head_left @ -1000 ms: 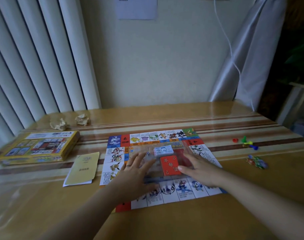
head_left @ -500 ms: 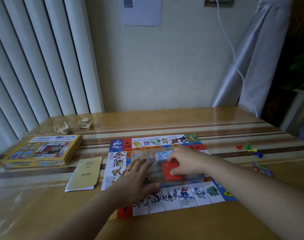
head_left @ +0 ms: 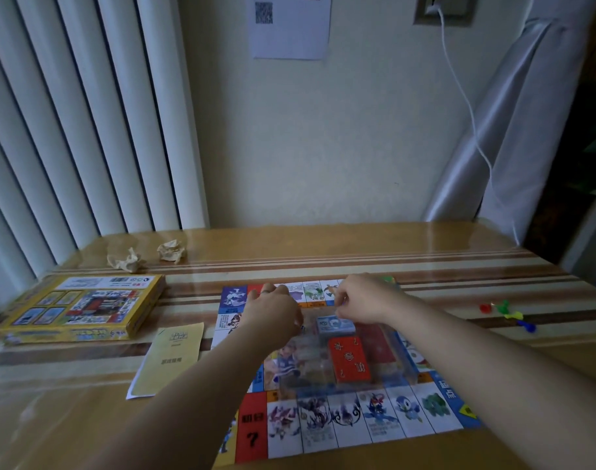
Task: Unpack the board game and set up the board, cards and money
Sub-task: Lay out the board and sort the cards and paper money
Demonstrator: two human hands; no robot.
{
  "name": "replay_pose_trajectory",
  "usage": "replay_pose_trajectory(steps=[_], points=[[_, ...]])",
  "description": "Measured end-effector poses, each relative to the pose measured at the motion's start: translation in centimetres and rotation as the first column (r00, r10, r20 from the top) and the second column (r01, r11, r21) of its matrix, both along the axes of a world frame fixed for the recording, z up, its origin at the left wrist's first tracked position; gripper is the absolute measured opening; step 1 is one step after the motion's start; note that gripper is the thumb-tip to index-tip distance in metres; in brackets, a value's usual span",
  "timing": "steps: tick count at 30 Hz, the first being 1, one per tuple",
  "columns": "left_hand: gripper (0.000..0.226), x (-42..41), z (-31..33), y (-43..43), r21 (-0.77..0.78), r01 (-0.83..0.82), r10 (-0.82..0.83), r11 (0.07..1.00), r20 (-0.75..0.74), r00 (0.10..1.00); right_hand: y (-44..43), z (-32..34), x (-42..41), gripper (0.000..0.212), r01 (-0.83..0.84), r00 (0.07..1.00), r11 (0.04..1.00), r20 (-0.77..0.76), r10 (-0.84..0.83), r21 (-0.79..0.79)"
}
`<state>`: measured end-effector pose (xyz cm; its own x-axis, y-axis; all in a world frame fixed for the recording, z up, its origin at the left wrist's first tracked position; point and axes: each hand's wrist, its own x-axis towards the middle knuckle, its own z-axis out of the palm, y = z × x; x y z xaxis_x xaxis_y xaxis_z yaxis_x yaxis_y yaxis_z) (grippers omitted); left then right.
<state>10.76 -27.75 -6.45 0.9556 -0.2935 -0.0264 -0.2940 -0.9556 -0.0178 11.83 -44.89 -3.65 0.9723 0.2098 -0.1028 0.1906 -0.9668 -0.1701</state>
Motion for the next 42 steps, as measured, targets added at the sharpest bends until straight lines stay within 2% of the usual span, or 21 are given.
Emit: replay_pose_trajectory(steps=[3, 5, 8, 10, 12, 14, 17, 20, 22, 23, 24, 26, 27, 28, 30, 33, 37, 42], points=[[0.031, 0.8, -0.3, -0.7, 0.108, 0.032, -0.034, 0.994, 0.013, 0.999, -0.1, 0.2, -0.6, 0.022, -0.032, 0.999, 0.999, -0.01, 0.032, 0.033], [0.032, 0.8, 0.0, -0.8, 0.126, 0.048, -0.049, 0.991, 0.007, 0.999, -0.3, 0.3, -1.2, 0.023, -0.047, 0.999, 0.996, -0.008, 0.047, 0.082], [0.028, 0.2, 1.4, -0.3, 0.033, 0.046, -0.047, 0.998, 0.047, 0.998, -0.7, 0.4, -2.0, 0.023, -0.066, 0.998, 0.972, 0.018, 0.063, 0.226], [0.023, -0.3, 2.5, -0.4, -0.097, 0.079, -0.063, 0.992, 0.153, 0.986, -0.9, 0.5, -2.5, 0.025, -0.018, 0.999, 0.918, -0.02, 0.028, 0.397], [0.023, -1.2, 3.3, -1.3, -0.208, 0.168, -0.106, 0.964, 0.279, 0.954, -1.2, 0.5, -3.2, 0.025, 0.077, 0.995, 0.779, -0.101, -0.018, 0.623], [0.026, -2.0, 3.7, -2.9, -0.275, 0.25, -0.14, 0.928, 0.366, 0.92, -2.0, 0.6, -3.7, 0.021, 0.156, 0.987, 0.591, -0.149, -0.061, 0.791], [0.023, -2.5, 3.6, -5.4, -0.36, 0.319, -0.166, 0.877, 0.395, 0.904, -4.0, 0.5, -4.7, 0.01, 0.231, 0.973, 0.35, -0.208, -0.103, 0.908], [0.021, -2.6, 3.2, -8.0, -0.397, 0.372, -0.212, 0.839, 0.391, 0.896, -6.9, 0.1, -5.4, 0.005, 0.278, 0.96, 0.231, -0.262, -0.099, 0.932], [0.032, -2.8, 2.8, -9.8, -0.374, 0.37, -0.249, 0.85, 0.332, 0.91, -9.6, -0.2, -5.5, 0.005, 0.314, 0.943, 0.193, -0.28, -0.182, 0.93], [0.038, -2.9, 2.5, -10.6, -0.348, 0.353, -0.264, 0.869, 0.279, 0.924, -11.2, -0.6, -5.6, 0.004, 0.326, 0.927, 0.213, -0.268, -0.262, 0.921], [0.043, -2.9, 2.2, -11.2, -0.312, 0.334, -0.276, 0.89, 0.216, 0.937, -13.2, -1.1, -5.5, 0.004, 0.339, 0.901, 0.29, -0.22, -0.374, 0.895], [0.043, -2.9, 1.5, -12.1, -0.239, 0.315, -0.296, 0.918, 0.115, 0.948, -17.5, -2.7, -5.5, 0.004, 0.397, 0.815, 0.528, -0.024, -0.579, 0.75], [0.041, -2.9, 1.1, -12.4, -0.219, 0.316, -0.303, 0.923, 0.091, 0.949, -19.7, -3.5, -5.7, 0.005, 0.445, 0.769, 0.604, 0.063, -0.636, 0.662], [0.038, -2.8, 0.8, -12.6, -0.204, 0.318, -0.309, 0.926, 0.076, 0.948, -21.6, -4.4, -5.9, 0.007, 0.488, 0.73, 0.64, 0.126, -0.672, 0.594], [0.035, -2.9, 0.5, -13.2, -0.177, 0.331, -0.324, 0.927, 0.065, 0.944, -24.6, -6.0, -6.5, 0.01, 0.572, 0.667, 0.654, 0.185, -0.722, 0.495], [0.034, -3.0, 0.3, -13.7, -0.168, 0.345, -0.339, 0.923, 0.067, 0.939, -26.7, -7.3, -6.9, 0.011, 0.632, 0.627, 0.643, 0.202, -0.752, 0.432], [0.032, -2.9, 0.5, -13.4, -0.183, 0.329, -0.323, 0.927, 0.062, 0.944, -26.9, -7.5, -6.7, 0.015, 0.624, 0.644, 0.665, 0.212, -0.735, 0.411], [0.029, -2.3, 0.8, -9.6, -0.276, 0.229, -0.221, 0.933, 0.059, 0.973, -23.9, -5.4, -6.6, 0.018, 0.497, 0.706, 0.784, 0.352, -0.614, 0.371]])
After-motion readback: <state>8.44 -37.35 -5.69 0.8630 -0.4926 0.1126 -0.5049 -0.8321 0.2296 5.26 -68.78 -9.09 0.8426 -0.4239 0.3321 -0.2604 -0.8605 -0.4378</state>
